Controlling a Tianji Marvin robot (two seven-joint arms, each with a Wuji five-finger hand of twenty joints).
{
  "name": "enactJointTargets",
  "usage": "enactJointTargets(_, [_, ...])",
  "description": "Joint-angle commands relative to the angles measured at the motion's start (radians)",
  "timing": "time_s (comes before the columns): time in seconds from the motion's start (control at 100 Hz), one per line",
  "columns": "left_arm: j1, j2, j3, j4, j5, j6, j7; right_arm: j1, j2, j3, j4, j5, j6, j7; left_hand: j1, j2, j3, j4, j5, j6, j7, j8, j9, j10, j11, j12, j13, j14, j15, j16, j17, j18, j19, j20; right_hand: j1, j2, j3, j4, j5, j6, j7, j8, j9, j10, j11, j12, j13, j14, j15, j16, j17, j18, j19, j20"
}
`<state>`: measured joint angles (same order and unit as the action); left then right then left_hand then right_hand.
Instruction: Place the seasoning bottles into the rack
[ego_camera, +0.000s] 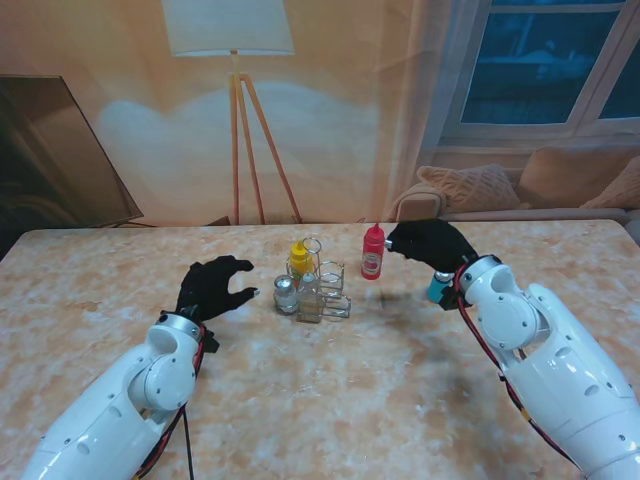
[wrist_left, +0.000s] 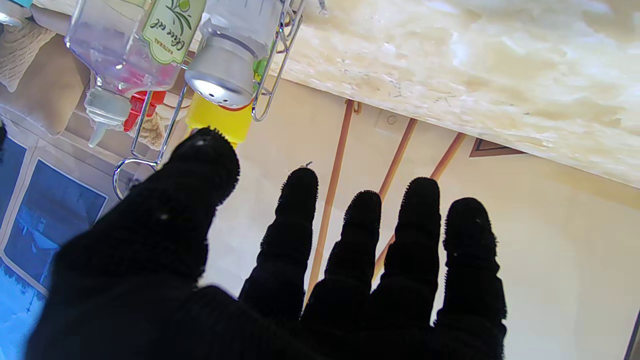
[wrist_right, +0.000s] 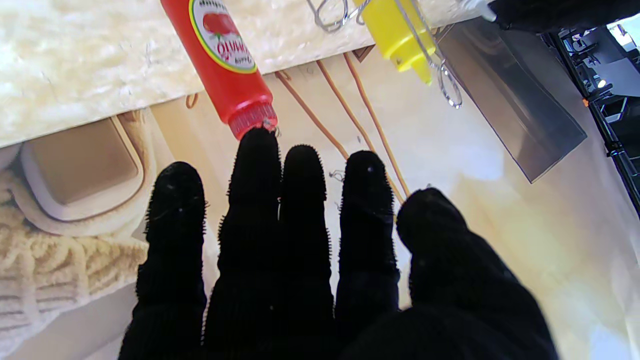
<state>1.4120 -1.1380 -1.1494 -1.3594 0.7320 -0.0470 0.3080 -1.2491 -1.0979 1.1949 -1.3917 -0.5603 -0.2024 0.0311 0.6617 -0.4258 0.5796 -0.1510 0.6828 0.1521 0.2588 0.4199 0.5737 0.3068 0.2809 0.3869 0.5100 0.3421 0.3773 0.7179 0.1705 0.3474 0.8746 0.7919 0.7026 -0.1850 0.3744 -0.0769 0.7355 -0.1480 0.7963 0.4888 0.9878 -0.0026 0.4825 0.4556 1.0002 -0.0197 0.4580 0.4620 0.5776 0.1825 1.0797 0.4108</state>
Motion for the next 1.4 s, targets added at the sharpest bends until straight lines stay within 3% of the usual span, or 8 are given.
enactJointTargets(0.0, [-0.001, -0.002, -0.002, 0.005, 0.005, 0.003, -0.009, 0.028, -0.007, -0.005, 0.011, -0.003, -0.004, 0.009, 0.013, 0.013, 0.005, 0.03, -0.014, -0.005, -0.025, 0.008, -0.017, 0.009, -0.016, 0.004, -0.022, 0.013, 0.001, 0.002, -0.017, 0.007, -0.015, -0.001, -0.005, -0.037, 0.043, -0.029, -0.069, 0.03, -0.024, -0.033, -0.067, 0.022, -0.038, -0.029, -0.05, -0.007, -0.063, -0.05, -0.034, -0.038, -0.042, -0.037])
enactJointTargets(0.09, [-0.008, -0.002, 0.003, 0.013, 0.001, 0.006, -0.011, 0.064, -0.01, -0.023, 0.044, -0.012, 0.002, -0.004, 0.013, 0.012, 0.008, 0.03, -0.017, -0.004, -0.026, 0.007, -0.018, 0.009, -0.015, 0.005, -0.023, 0.012, 0.0, 0.002, -0.017, 0.007, -0.015, 0.0, -0.054, -0.068, 0.14, -0.035, -0.128, 0.087, -0.146, -0.033, -0.158, 0.041, -0.078, -0.067, -0.121, 0.004, -0.143, -0.119, -0.089, -0.066, -0.093, -0.097])
enactJointTargets(0.16, [-0.012, -0.003, 0.006, 0.018, -0.002, 0.009, -0.013, 0.094, -0.014, -0.043, 0.075, -0.016, 0.014, -0.014, 0.011, 0.012, 0.009, 0.03, -0.019, -0.006, -0.027, 0.006, -0.019, 0.009, -0.016, 0.005, -0.023, 0.011, 0.0, 0.002, -0.017, 0.008, -0.015, 0.0, -0.102, -0.067, 0.204, 0.011, -0.157, 0.135, -0.289, 0.007, -0.237, 0.061, -0.103, -0.091, -0.186, 0.017, -0.192, -0.164, -0.139, -0.078, -0.116, -0.142])
enactJointTargets(0.21, [-0.015, -0.003, 0.008, 0.022, -0.005, 0.01, -0.012, 0.118, -0.018, -0.063, 0.106, -0.02, 0.017, -0.03, 0.011, 0.011, 0.01, 0.03, -0.02, -0.007, -0.027, 0.006, -0.019, 0.008, -0.015, 0.005, -0.022, 0.011, 0.0, 0.002, -0.016, 0.007, -0.015, 0.0, -0.119, -0.094, 0.25, 0.008, -0.188, 0.156, -0.352, 0.028, -0.281, 0.072, -0.109, -0.105, -0.218, 0.021, -0.217, -0.194, -0.169, -0.09, -0.128, -0.166])
enactJointTargets(0.59, [-0.022, -0.005, 0.011, 0.032, -0.012, 0.014, -0.01, 0.332, -0.052, -0.283, 0.403, -0.059, 0.0, -0.151, 0.007, 0.007, 0.021, 0.029, -0.032, -0.009, -0.032, 0.0, -0.022, 0.006, -0.013, 0.006, -0.024, 0.007, -0.001, 0.001, -0.016, 0.006, -0.016, 0.002, -0.355, -0.33, 0.524, -0.06, -0.37, 0.272, -0.533, -0.002, -0.515, 0.138, -0.12, -0.192, -0.426, 0.076, -0.278, -0.295, -0.312, -0.102, -0.25, -0.232])
enactJointTargets(1.03, [-0.033, -0.005, 0.012, 0.054, -0.004, 0.016, 0.002, 0.446, -0.12, -0.43, 0.593, 0.068, -0.007, -0.181, 0.007, 0.002, 0.028, 0.028, -0.033, -0.009, -0.03, 0.0, -0.02, 0.006, -0.009, 0.009, -0.02, 0.006, 0.002, 0.004, -0.014, 0.005, -0.014, 0.004, -0.426, -0.39, 0.591, -0.081, -0.36, 0.287, -0.555, 0.007, -0.523, 0.154, -0.107, -0.194, -0.426, 0.092, -0.255, -0.282, -0.335, -0.082, -0.276, -0.246])
enactJointTargets(1.25, [-0.039, -0.003, 0.017, 0.065, 0.015, 0.016, 0.011, 0.47, -0.135, -0.468, 0.637, 0.086, 0.005, -0.177, 0.003, 0.002, 0.033, 0.027, -0.036, -0.004, -0.029, 0.0, -0.025, 0.006, -0.007, 0.011, -0.023, 0.004, 0.003, 0.005, -0.015, 0.005, -0.013, 0.005, -0.425, -0.409, 0.614, -0.086, -0.361, 0.288, -0.559, 0.011, -0.533, 0.158, -0.102, -0.189, -0.432, 0.101, -0.251, -0.278, -0.353, -0.079, -0.297, -0.257])
enactJointTargets(1.39, [-0.041, -0.003, 0.018, 0.068, 0.019, 0.017, 0.014, 0.483, -0.126, -0.509, 0.647, 0.03, -0.001, -0.198, 0.002, 0.002, 0.035, 0.027, -0.036, -0.004, -0.028, 0.001, -0.028, 0.006, -0.006, 0.012, -0.026, 0.005, 0.004, 0.006, -0.015, 0.003, -0.013, 0.006, -0.432, -0.412, 0.616, -0.087, -0.356, 0.292, -0.559, 0.013, -0.525, 0.161, -0.094, -0.184, -0.418, 0.101, -0.239, -0.27, -0.341, -0.076, -0.293, -0.257])
